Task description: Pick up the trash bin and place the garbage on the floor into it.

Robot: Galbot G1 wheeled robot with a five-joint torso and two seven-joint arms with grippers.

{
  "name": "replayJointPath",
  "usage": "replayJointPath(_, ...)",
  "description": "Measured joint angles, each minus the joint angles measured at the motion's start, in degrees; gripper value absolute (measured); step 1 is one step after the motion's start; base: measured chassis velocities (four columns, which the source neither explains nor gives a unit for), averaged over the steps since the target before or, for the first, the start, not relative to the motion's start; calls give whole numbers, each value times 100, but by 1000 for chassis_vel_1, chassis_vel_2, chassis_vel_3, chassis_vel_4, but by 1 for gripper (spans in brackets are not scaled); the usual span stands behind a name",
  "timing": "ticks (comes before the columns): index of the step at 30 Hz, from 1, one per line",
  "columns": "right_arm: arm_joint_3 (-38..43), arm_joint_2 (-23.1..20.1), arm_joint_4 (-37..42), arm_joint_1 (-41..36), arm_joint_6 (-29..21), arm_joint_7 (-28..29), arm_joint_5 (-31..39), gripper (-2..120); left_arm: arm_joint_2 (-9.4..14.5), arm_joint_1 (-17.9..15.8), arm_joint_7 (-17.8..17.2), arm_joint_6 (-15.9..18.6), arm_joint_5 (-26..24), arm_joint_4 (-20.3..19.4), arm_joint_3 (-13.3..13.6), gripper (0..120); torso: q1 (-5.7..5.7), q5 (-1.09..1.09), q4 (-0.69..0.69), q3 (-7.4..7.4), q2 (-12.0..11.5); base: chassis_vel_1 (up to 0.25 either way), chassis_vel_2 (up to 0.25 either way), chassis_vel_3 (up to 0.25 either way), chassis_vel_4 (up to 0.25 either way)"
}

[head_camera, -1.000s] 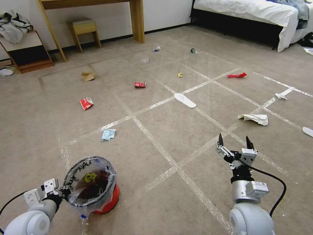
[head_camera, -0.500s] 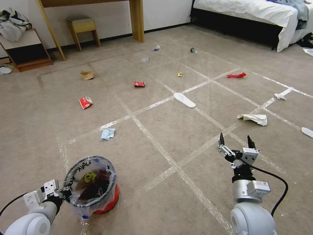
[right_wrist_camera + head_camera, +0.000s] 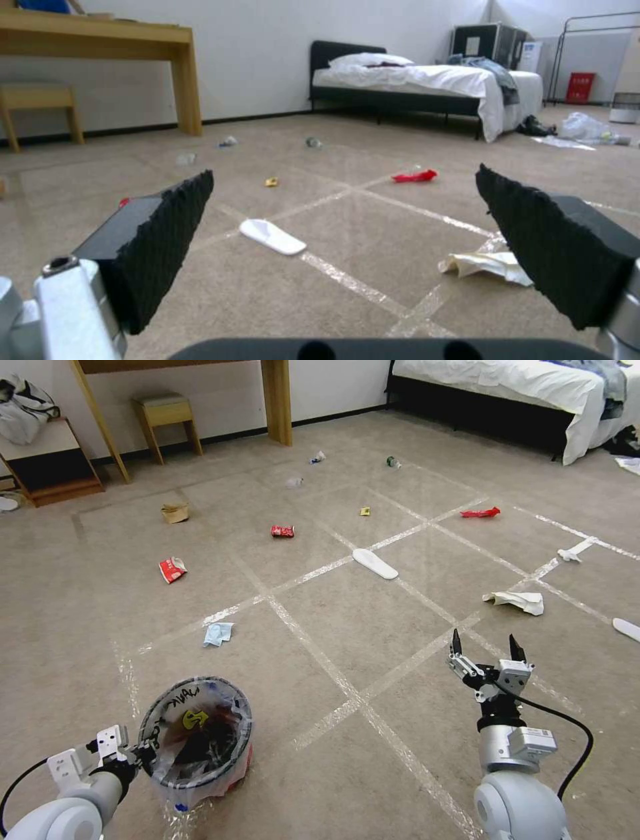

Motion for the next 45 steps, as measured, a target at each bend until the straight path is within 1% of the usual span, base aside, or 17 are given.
replayJointPath(5,2,-11,-8,10,-4,3,7,100,-43,-15,-76,-20,-97,-98,-30,0,0,1,0,0,1,0,0,0,0)
replayJointPath(12,4,-12,-8,6,-6,7,7,100,-51,-90,-132,-35,-178,-77,-68,0,0,1,0,-1,1,0,0,0,0)
replayJointPath(14,5,-11,18,8,-14,9,9,100,-49,-146,-211,-42,-280,-94,-105,0,0,1,0,0,1,0,0,0,0)
replayJointPath(18,6,-45,94,19,-75,18,69,100,35,-201,-372,-49,-527,-222,-159,0,0,2,-1,-1,2,0,0,0,0)
replayJointPath(27,9,-164,125,-15,-153,34,122,100,170,-193,-613,-51,-979,-497,-275,0,0,2,0,-1,2,0,0,0,0)
replayJointPath(29,9,-198,120,-18,-160,45,146,100,283,-136,-737,-55,-1154,-656,-299,0,0,2,0,-1,3,0,0,0,0)
replayJointPath(30,9,-198,120,-18,-160,45,146,100,283,-136,-737,-55,-1154,-656,-299,0,0,2,0,-1,3,0,0,0,0)
replayJointPath(32,-3,-234,94,-16,-160,114,154,100,444,-15,-854,-55,-1268,-780,-332,0,0,2,-1,-1,3,0,0,0,0)
replayJointPath(33,-3,-234,94,-16,-160,114,154,100,444,-15,-854,-55,-1268,-780,-332,0,0,2,-1,-1,3,0,0,0,0)
replayJointPath(36,14,-329,28,-12,-121,177,158,100,742,310,-972,-59,-1440,-863,-472,0,0,1,0,-1,3,0,0,0,0)
replayJointPath(37,14,-329,28,-12,-121,177,158,100,742,310,-972,-59,-1440,-863,-472,0,0,1,0,-1,3,0,0,0,0)
replayJointPath(38,28,-358,0,11,-110,225,177,100,837,431,-994,-58,-1495,-863,-562,0,0,1,0,-1,3,0,0,0,0)
replayJointPath(39,28,-358,0,11,-110,225,177,100,837,431,-994,-58,-1495,-863,-562,0,0,1,0,-1,3,0,0,0,0)
replayJointPath(40,46,-384,-13,25,-112,252,190,100,901,514,-1030,-60,-1595,-860,-645,0,0,2,1,-1,3,0,0,0,0)
replayJointPath(41,46,-384,-13,25,-112,252,190,100,901,514,-1030,-60,-1595,-860,-645,0,0,2,1,-1,3,0,0,0,0)
replayJointPath(42,60,-401,-18,39,-120,279,196,100,941,576,-1055,-61,-1707,-849,-718,0,0,2,1,-1,3,0,0,0,0)
replayJointPath(45,90,-396,-61,81,-62,281,199,100,949,585,-1074,-62,-1756,-801,-797,0,0,2,0,-1,3,0,0,0,0)
